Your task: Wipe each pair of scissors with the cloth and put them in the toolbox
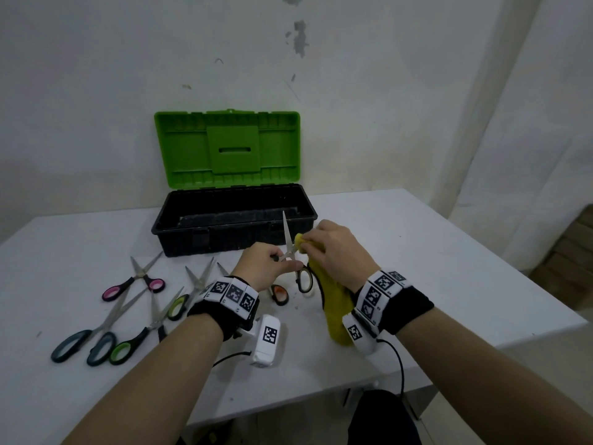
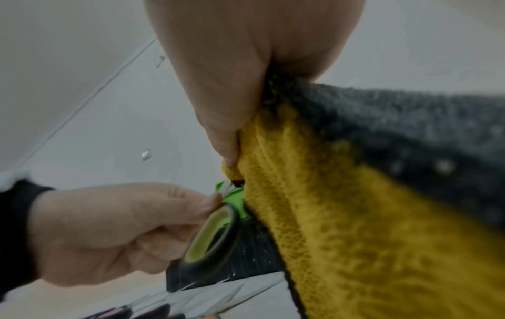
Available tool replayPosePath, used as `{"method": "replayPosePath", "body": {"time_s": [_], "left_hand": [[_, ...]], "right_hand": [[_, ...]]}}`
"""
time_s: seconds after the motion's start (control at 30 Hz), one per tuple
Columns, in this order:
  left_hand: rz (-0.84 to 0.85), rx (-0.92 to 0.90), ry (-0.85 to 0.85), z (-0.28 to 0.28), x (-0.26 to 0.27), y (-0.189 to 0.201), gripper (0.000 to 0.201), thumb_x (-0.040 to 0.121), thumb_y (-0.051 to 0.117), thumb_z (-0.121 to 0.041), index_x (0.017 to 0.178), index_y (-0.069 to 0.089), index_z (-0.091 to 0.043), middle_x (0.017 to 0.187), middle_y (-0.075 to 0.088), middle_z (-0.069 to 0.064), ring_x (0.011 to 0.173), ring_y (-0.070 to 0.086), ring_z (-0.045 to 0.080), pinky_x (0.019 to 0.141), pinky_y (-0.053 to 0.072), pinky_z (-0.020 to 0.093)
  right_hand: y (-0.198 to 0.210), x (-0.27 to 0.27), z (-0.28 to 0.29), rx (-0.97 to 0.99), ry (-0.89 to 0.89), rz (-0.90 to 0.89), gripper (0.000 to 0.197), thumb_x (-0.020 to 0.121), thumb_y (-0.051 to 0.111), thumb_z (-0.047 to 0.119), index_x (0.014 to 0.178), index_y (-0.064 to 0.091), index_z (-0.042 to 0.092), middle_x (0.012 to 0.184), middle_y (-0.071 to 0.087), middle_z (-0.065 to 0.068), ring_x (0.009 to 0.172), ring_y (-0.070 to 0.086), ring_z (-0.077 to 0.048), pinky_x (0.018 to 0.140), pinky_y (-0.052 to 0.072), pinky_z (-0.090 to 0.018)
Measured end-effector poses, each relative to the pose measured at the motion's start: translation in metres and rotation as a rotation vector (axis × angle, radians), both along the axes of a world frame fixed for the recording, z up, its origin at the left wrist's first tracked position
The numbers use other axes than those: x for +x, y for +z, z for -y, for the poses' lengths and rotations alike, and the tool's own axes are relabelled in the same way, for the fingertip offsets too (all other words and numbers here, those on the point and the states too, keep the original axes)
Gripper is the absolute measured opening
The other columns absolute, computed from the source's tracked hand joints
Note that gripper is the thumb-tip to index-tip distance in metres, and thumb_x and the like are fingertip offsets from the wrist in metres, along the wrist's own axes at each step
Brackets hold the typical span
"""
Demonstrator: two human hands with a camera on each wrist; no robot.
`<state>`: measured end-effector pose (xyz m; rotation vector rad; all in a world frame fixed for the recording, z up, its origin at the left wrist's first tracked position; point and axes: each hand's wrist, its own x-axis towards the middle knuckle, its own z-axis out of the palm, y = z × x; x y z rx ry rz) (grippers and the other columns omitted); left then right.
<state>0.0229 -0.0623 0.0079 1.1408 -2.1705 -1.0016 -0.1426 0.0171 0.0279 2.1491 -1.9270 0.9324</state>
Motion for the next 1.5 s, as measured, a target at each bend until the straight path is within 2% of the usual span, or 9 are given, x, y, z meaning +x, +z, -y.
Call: {"method": "replayPosePath", "body": {"time_s": [0.37, 0.53, 0.67, 0.77, 0.87, 1.07, 1.13, 1.23, 1.5], "left_hand": [[0.055, -0.039, 0.015, 0.002, 0.004, 0.004, 0.050, 0.072, 0.083, -0.047, 0.053, 0.050, -0.016, 0.058, 0.044, -0.002, 0.055, 0.041, 0.013, 0.052, 0.032, 0.026], [0.124, -0.114, -0.024, -0.001, -0.002, 0.006, 0.049, 0.073, 0.082, -0.047, 0.069, 0.063, -0.002, 0.063, 0.049, 0.005, 0.059, 0.044, 0.017, 0.053, 0.034, 0.028], [0.123, -0.150, -0.032, 0.000, 0.002, 0.005, 0.048, 0.072, 0.083, -0.047, 0.072, 0.066, -0.002, 0.063, 0.052, 0.003, 0.058, 0.046, 0.015, 0.053, 0.037, 0.026], [0.042, -0.040, -0.022, 0.004, 0.005, 0.003, 0.047, 0.074, 0.083, -0.044, 0.064, 0.061, -0.004, 0.056, 0.046, -0.004, 0.049, 0.042, 0.007, 0.046, 0.033, 0.017], [-0.047, 0.158, -0.060, 0.005, 0.003, 0.003, 0.043, 0.079, 0.080, -0.041, 0.056, 0.053, -0.017, 0.048, 0.039, -0.009, 0.042, 0.034, 0.008, 0.043, 0.028, 0.018], [-0.233, 0.431, -0.131, -0.001, -0.005, 0.001, 0.035, 0.082, 0.079, -0.032, 0.075, 0.052, -0.011, 0.056, 0.030, -0.002, 0.044, 0.023, 0.013, 0.042, 0.019, 0.024], [-0.238, 0.441, -0.133, -0.001, -0.003, 0.002, 0.032, 0.083, 0.079, -0.029, 0.078, 0.053, -0.010, 0.054, 0.030, -0.003, 0.043, 0.022, 0.012, 0.040, 0.019, 0.023], [-0.165, 0.395, -0.150, 0.003, 0.000, 0.004, 0.035, 0.082, 0.079, -0.031, 0.070, 0.052, -0.012, 0.051, 0.033, -0.005, 0.043, 0.026, 0.012, 0.042, 0.021, 0.024], [0.021, 0.148, -0.116, 0.005, -0.001, 0.002, 0.047, 0.075, 0.082, -0.048, 0.067, 0.054, -0.011, 0.060, 0.042, 0.002, 0.051, 0.039, 0.016, 0.052, 0.032, 0.027]], "right_hand": [[0.012, -0.009, -0.001, -0.010, -0.151, 0.047, 0.023, 0.098, 0.051, 0.023, 0.107, 0.069, 0.013, 0.096, 0.050, -0.005, 0.080, 0.055, -0.023, 0.073, 0.049, -0.037], [0.004, 0.013, -0.005, 0.141, -0.041, -0.154, 0.027, 0.101, 0.046, 0.027, 0.111, 0.067, 0.015, 0.100, 0.048, -0.003, 0.081, 0.056, -0.023, 0.073, 0.050, -0.035], [0.013, -0.011, 0.003, 0.132, -0.183, -0.053, 0.029, 0.100, 0.045, 0.027, 0.107, 0.068, 0.011, 0.098, 0.050, -0.005, 0.087, 0.057, -0.026, 0.075, 0.043, -0.030], [0.015, -0.027, 0.001, 0.025, -0.228, 0.040, 0.023, 0.098, 0.050, 0.023, 0.103, 0.069, 0.011, 0.095, 0.052, -0.006, 0.087, 0.056, -0.025, 0.077, 0.046, -0.033], [0.009, -0.016, -0.011, -0.072, 0.009, 0.012, 0.017, 0.095, 0.058, 0.019, 0.104, 0.070, 0.012, 0.096, 0.055, -0.003, 0.081, 0.056, -0.017, 0.075, 0.048, -0.029], [-0.002, -0.012, -0.012, -0.122, 0.181, -0.099, 0.018, 0.090, 0.066, 0.012, 0.106, 0.072, 0.010, 0.093, 0.055, -0.004, 0.077, 0.047, -0.005, 0.072, 0.040, -0.007], [-0.002, -0.020, -0.007, -0.179, 0.101, -0.049, 0.017, 0.090, 0.065, 0.011, 0.106, 0.072, 0.009, 0.088, 0.052, -0.004, 0.073, 0.044, -0.004, 0.069, 0.042, -0.011], [0.003, -0.031, -0.001, -0.223, -0.121, 0.093, 0.017, 0.091, 0.064, 0.014, 0.106, 0.073, 0.009, 0.087, 0.053, -0.006, 0.072, 0.050, -0.014, 0.069, 0.051, -0.034], [-0.006, -0.002, -0.008, -0.022, 0.066, -0.041, 0.021, 0.094, 0.061, 0.022, 0.107, 0.072, 0.011, 0.093, 0.053, -0.002, 0.078, 0.056, -0.018, 0.071, 0.047, -0.029]]}}
